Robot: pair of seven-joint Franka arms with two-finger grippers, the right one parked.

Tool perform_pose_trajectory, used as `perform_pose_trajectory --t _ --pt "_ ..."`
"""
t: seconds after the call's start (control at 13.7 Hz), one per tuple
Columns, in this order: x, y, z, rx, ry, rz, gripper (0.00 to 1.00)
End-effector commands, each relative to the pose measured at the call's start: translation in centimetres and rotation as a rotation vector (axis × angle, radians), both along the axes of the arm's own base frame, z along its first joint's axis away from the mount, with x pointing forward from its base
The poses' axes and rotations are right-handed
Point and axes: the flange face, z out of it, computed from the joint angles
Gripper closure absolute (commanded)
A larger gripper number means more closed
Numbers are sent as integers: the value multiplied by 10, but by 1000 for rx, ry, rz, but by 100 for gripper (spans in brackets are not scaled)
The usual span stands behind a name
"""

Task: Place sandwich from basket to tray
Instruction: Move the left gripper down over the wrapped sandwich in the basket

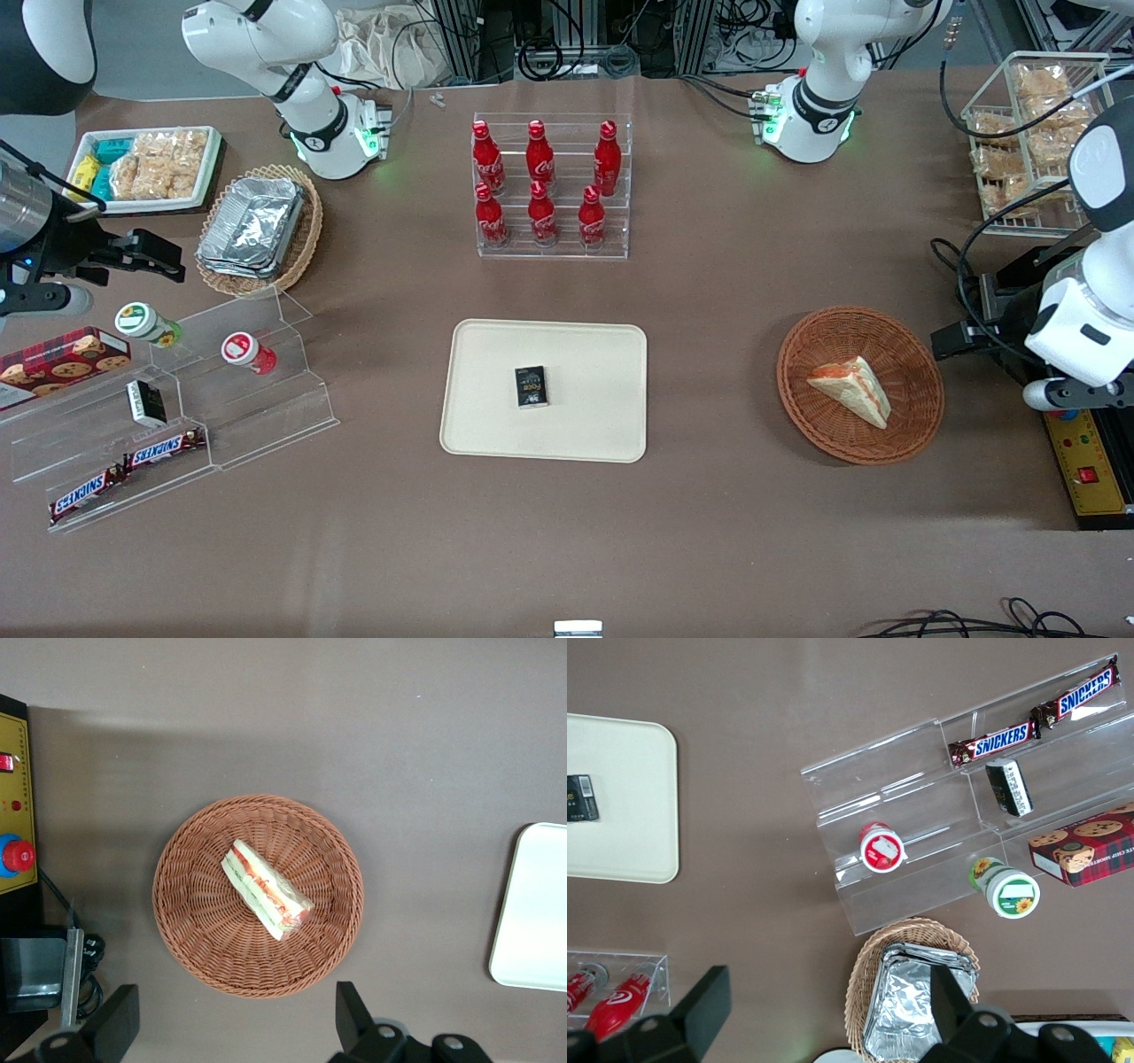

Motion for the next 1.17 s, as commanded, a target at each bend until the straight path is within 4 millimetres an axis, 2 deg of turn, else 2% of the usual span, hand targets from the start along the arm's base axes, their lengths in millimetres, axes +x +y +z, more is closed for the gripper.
perform_pose_trajectory --t 0.0,0.22,0.36,0.44,0.66,0.95,1.09 --pt "-4 1 2 -14 6 -15 1" --pt "-3 -2 -3 -45 14 -8 1" --pt "-3 -2 -18 -45 45 -7 1" --pt "-5 -4 -30 -44 62 -9 1" --pt "-1 -11 -96 -45 110 59 1" --pt "1 -6 -147 -39 45 177 1" --pt "8 -4 -168 -52 28 309 1"
